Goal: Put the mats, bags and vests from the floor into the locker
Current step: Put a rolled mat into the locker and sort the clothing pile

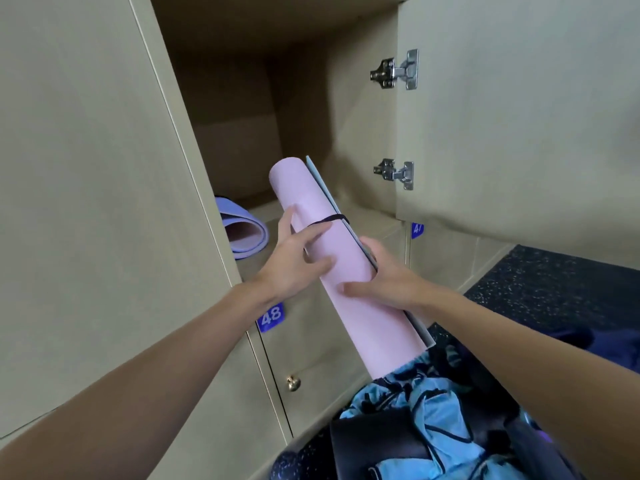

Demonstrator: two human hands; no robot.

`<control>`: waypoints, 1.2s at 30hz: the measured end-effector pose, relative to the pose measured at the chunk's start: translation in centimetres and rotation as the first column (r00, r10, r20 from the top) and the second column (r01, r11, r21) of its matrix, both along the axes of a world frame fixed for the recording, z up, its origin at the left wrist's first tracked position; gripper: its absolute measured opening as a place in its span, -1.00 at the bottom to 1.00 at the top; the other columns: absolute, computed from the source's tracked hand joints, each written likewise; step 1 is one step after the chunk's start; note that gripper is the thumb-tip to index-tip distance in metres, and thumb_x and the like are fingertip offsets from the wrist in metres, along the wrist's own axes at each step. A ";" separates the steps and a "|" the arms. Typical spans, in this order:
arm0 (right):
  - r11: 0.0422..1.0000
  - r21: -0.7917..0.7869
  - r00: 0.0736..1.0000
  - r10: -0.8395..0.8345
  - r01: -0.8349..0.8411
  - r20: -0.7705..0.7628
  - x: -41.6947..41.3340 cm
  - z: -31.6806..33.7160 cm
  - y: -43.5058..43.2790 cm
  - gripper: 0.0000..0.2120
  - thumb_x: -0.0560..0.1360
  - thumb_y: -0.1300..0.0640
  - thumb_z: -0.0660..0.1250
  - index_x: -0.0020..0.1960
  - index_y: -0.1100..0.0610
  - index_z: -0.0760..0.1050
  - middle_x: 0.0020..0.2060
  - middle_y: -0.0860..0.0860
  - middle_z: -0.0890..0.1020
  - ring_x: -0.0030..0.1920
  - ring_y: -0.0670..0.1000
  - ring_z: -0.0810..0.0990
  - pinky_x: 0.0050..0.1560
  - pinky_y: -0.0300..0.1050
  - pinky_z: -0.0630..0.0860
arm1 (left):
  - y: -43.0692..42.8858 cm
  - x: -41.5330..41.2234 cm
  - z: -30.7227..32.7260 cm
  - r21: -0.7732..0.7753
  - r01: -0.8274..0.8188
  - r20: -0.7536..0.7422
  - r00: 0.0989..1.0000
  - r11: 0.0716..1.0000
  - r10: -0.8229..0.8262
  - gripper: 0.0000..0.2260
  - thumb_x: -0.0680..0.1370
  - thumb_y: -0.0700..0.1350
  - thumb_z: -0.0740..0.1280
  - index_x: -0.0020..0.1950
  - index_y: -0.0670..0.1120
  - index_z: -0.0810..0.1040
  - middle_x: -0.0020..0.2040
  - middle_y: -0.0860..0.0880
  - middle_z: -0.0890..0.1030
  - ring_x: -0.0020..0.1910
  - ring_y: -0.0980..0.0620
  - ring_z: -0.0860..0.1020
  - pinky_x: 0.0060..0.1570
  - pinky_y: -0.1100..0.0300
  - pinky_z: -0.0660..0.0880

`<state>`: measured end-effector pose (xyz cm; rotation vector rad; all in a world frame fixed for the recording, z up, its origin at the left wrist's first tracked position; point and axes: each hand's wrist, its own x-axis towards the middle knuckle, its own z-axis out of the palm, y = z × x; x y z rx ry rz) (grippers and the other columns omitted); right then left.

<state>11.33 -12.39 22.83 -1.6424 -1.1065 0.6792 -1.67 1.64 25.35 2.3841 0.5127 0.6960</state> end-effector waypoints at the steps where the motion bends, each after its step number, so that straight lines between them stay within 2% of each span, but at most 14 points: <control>1: 0.999 -0.033 0.998 0.040 -0.039 0.038 0.3 0.3 0.3 -0.17 0.41 0.12 0.53 0.51 -0.10 0.13 0.30 -0.22 0.43 0.20 -0.20 0.50 0.10 -0.29 0.48 | 0.5 0.3 0.0 -0.006 0.001 0.012 1.000 1.000 -0.001 -0.51 0.53 -0.18 0.43 0.44 0.04 0.46 0.60 -0.03 -0.12 0.22 0.63 0.11 -0.06 0.77 0.07; 3: 0.995 -0.084 0.993 0.061 -0.052 0.103 0.7 1.0 1.2 -0.05 0.39 0.12 0.54 0.56 -0.14 0.01 0.37 -0.24 0.31 0.29 -0.17 0.38 0.16 -0.26 0.37 | 1.5 0.9 0.0 -0.005 -0.004 0.037 0.999 1.000 0.004 -0.53 0.53 -0.18 0.43 0.43 0.01 0.47 0.59 -0.03 -0.07 0.33 0.41 0.17 -0.02 0.76 0.09; 6: 0.998 -0.045 0.986 -0.042 0.050 0.163 1.8 1.9 3.3 -0.03 0.34 0.07 0.57 0.54 -0.09 0.01 0.30 -0.23 0.34 0.22 -0.13 0.41 0.11 -0.24 0.37 | 3.7 1.6 -0.3 0.024 -0.052 0.031 0.998 0.998 0.052 -0.50 0.53 -0.12 0.43 0.46 0.01 0.41 0.56 0.00 0.08 0.30 0.38 0.30 0.14 0.63 0.21; 8: 0.984 -0.070 0.957 -0.142 0.164 0.253 2.6 2.7 5.0 -0.19 0.31 -0.04 0.57 0.38 0.00 0.15 0.16 -0.12 0.42 0.09 -0.06 0.46 -0.05 -0.18 0.38 | 5.4 1.5 -0.6 0.089 -0.108 -0.056 0.992 0.990 0.113 -0.41 0.54 -0.03 0.42 0.52 -0.01 0.28 0.52 -0.04 0.24 0.35 0.19 0.36 0.29 0.40 0.26; 10: 0.966 -0.087 0.914 -0.197 0.242 0.354 3.6 3.4 6.9 -0.39 0.29 -0.10 0.56 0.12 0.07 0.27 -0.02 -0.03 0.46 -0.11 -0.05 0.46 -0.26 -0.16 0.33 | 6.6 1.3 -1.3 0.149 -0.149 -0.194 0.965 0.978 0.176 -0.30 0.51 0.12 0.41 0.56 0.00 0.18 0.48 -0.04 0.34 0.41 0.04 0.36 0.28 0.28 0.27; 12: 0.964 -0.116 0.902 -0.176 0.239 0.395 4.1 4.1 8.7 -0.48 0.31 -0.11 0.53 0.03 0.10 0.31 -0.14 -0.03 0.47 -0.22 -0.07 0.43 -0.33 -0.15 0.28 | 7.2 1.3 -2.1 0.140 -0.184 -0.308 0.926 0.973 0.220 -0.20 0.45 0.27 0.39 0.57 0.05 0.13 0.46 0.02 0.40 0.40 0.00 0.39 0.25 0.19 0.35; 17: 0.960 -0.215 0.906 -0.076 0.179 0.416 5.4 5.6 11.4 -0.54 0.31 -0.19 0.47 0.03 0.08 0.45 -0.14 -0.02 0.55 -0.20 0.00 0.49 -0.26 -0.11 0.40 | 7.5 1.8 -4.9 0.231 -0.327 -0.391 0.831 0.916 0.395 -0.18 0.29 0.56 0.14 0.48 0.24 0.17 0.38 0.06 0.50 0.35 -0.05 0.45 0.28 -0.04 0.39; 19: 0.964 -0.250 0.895 0.033 0.089 0.445 6.4 5.6 11.4 -0.49 0.21 -0.31 0.45 0.00 -0.02 0.48 -0.09 -0.07 0.59 -0.09 0.01 0.57 -0.06 -0.02 0.54 | 7.0 2.0 -6.0 0.307 -0.351 -0.372 0.811 0.884 0.452 -0.23 0.36 0.54 0.10 0.51 0.24 0.16 0.42 0.06 0.44 0.40 -0.05 0.36 0.29 -0.05 0.27; 21: 0.954 -0.298 0.893 0.159 -0.030 0.421 7.1 5.8 10.0 -0.41 0.21 -0.32 0.48 0.15 -0.12 0.48 0.09 -0.13 0.58 0.09 -0.05 0.58 0.17 -0.01 0.53 | 6.5 2.2 -6.4 0.334 -0.356 -0.349 0.813 0.873 0.465 -0.24 0.42 0.52 0.07 0.55 0.23 0.08 0.46 0.04 0.37 0.44 -0.04 0.27 0.30 -0.07 0.17; 23: 0.929 -0.342 0.912 0.257 -0.142 0.319 7.7 5.7 7.8 -0.29 0.33 -0.20 0.52 0.41 -0.14 0.35 0.28 -0.19 0.46 0.25 -0.11 0.49 0.29 -0.12 0.45 | 6.4 2.2 -6.2 0.307 -0.362 -0.324 0.830 0.880 0.455 -0.25 0.45 0.50 0.08 0.56 0.25 0.01 0.46 0.02 0.37 0.45 -0.04 0.26 0.32 -0.08 0.14; 26: 0.915 -0.337 0.900 0.325 -0.221 0.292 8.7 4.8 5.3 -0.16 0.33 -0.13 0.55 0.50 -0.20 0.21 0.39 -0.24 0.32 0.38 -0.17 0.33 0.36 -0.18 0.34 | 6.3 2.0 -5.8 0.306 -0.362 -0.295 0.843 0.881 0.449 -0.26 0.45 0.48 0.10 0.56 0.28 -0.04 0.41 0.01 0.42 0.41 -0.04 0.33 0.31 -0.07 0.18; 29: 0.918 -0.334 0.869 0.333 -0.211 0.365 8.6 3.7 4.9 -0.05 0.29 -0.03 0.60 0.52 -0.24 0.14 0.37 -0.26 0.31 0.36 -0.17 0.34 0.28 -0.24 0.36 | 6.1 1.8 -5.7 0.290 -0.363 -0.281 0.852 0.885 0.442 -0.28 0.46 0.48 0.10 0.54 0.32 -0.04 0.39 0.01 0.44 0.41 -0.03 0.33 0.32 -0.09 0.19; 32: 0.956 -0.227 0.897 0.261 -0.187 0.357 8.1 3.1 5.9 -0.14 0.31 0.02 0.58 0.48 -0.25 0.23 0.34 -0.24 0.39 0.29 -0.17 0.43 0.18 -0.23 0.48 | 6.1 1.6 -5.6 0.253 -0.354 -0.270 0.868 0.900 0.417 -0.33 0.48 0.46 0.10 0.54 0.35 -0.04 0.39 0.02 0.44 0.41 -0.01 0.32 0.33 -0.09 0.17; 36: 0.968 -0.163 0.893 0.241 -0.191 0.379 8.0 3.5 8.5 -0.27 0.36 0.14 0.53 0.44 -0.17 0.33 0.29 -0.23 0.45 0.23 -0.18 0.46 -0.08 -0.51 0.43 | 6.2 1.6 -5.6 0.203 -0.356 -0.245 0.884 0.912 0.399 -0.36 0.53 0.41 0.09 0.55 0.32 -0.05 0.41 0.04 0.43 0.44 0.04 0.28 0.35 -0.11 0.09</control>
